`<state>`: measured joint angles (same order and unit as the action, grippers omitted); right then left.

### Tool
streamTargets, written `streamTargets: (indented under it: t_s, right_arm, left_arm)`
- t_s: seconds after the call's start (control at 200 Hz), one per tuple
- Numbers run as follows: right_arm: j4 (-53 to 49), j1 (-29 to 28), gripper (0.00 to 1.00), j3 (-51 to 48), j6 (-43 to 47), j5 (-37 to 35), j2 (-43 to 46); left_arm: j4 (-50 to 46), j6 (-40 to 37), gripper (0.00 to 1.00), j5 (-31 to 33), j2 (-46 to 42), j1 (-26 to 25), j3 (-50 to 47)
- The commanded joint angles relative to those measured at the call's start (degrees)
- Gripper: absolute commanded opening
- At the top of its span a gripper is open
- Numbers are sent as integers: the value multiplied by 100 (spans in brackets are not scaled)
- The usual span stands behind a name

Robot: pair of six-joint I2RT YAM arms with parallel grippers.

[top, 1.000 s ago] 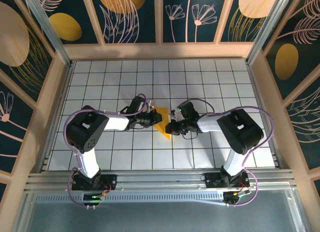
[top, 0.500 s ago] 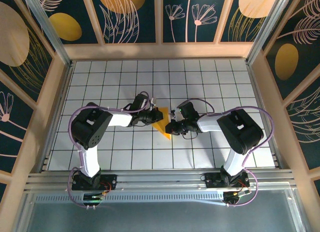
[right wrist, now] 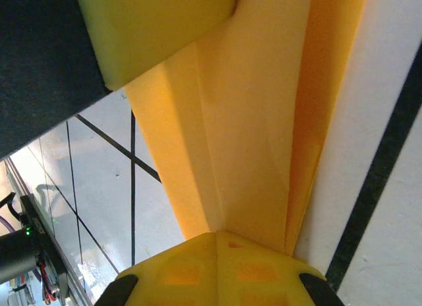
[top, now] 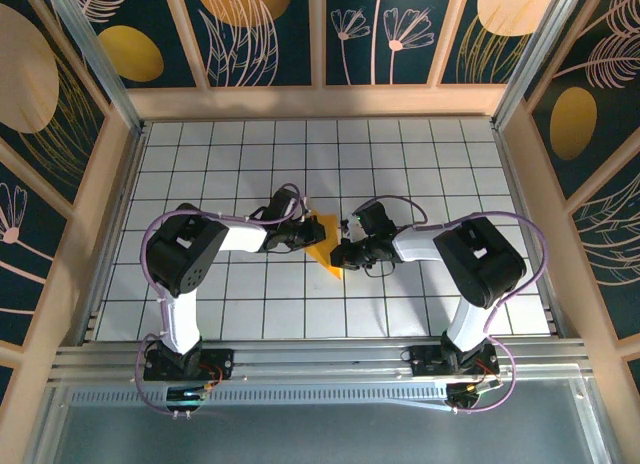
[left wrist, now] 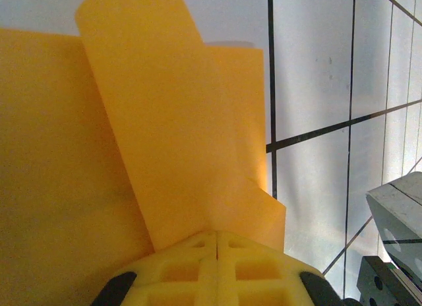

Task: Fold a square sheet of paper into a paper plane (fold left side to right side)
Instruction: Fourth fold the wing at the center of the table.

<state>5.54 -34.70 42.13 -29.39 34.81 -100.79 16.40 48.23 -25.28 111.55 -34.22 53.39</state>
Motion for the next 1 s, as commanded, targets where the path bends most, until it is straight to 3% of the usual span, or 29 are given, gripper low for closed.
streamTargets:
  t_s: [0.0,0.325,0.836,0.991]
  right_arm:
    - [-1275,-15,0,-293,179,-862,-447]
    - [-1277,-36,0,-267,179,-810,-480]
    - [-1109,-128,0,-276,39,-730,-490]
    - [-1018,-125,0,-234,-12,-721,-433]
  left_arm:
    - [-164,-115,0,400,265,197,107]
    - [-47,-348,0,357,449,737,199]
    - [-234,-720,0,524,937,1333,1153]
    - [-319,-885,0,588,665,1365,1175]
